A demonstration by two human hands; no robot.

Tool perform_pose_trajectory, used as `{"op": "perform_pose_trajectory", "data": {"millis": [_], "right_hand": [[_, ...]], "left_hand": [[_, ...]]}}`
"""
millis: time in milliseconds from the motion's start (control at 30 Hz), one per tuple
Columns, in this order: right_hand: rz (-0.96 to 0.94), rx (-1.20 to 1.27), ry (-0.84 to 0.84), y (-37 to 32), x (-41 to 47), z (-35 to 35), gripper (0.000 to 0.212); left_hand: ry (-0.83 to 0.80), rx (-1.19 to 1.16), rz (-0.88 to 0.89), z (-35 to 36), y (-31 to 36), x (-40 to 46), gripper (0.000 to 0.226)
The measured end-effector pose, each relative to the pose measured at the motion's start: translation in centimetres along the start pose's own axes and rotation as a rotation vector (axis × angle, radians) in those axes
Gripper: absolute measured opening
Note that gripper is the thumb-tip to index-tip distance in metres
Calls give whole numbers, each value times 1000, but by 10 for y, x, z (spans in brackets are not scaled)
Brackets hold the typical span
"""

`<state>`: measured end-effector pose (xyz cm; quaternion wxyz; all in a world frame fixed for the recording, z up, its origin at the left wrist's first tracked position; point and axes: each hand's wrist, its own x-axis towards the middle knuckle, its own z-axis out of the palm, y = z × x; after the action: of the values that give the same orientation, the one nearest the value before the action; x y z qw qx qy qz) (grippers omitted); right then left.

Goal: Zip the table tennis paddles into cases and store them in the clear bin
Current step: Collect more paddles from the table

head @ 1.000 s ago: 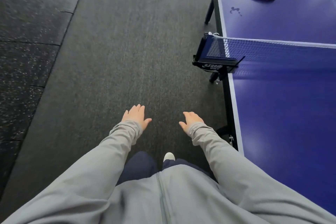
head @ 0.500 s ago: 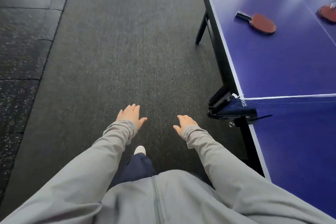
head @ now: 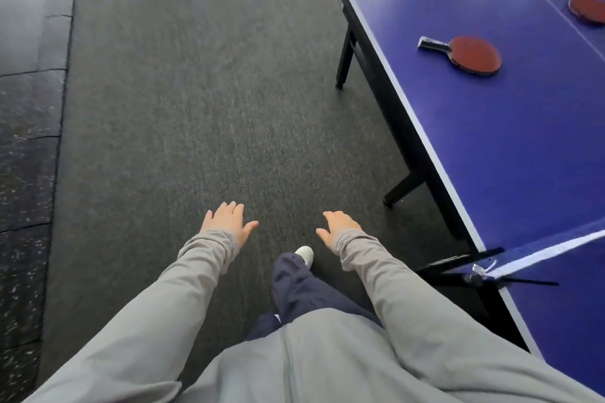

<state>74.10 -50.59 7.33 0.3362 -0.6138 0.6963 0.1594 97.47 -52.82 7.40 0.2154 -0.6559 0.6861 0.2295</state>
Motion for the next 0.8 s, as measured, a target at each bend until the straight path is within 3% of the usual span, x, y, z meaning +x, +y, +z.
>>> {"op": "perform_pose_trajectory", "data": {"millis": [200,333,800], "right_hand": [[74,92,34,16,67,-57,52],[143,128,105,44,90,-97,51],[646,485,379,163,124,-194,45]], "left_hand": [[-80,108,137,-66,43,87,68],[-48,161,270,-113,93,137,67],[9,385,977,-224,338,270,61]]}}
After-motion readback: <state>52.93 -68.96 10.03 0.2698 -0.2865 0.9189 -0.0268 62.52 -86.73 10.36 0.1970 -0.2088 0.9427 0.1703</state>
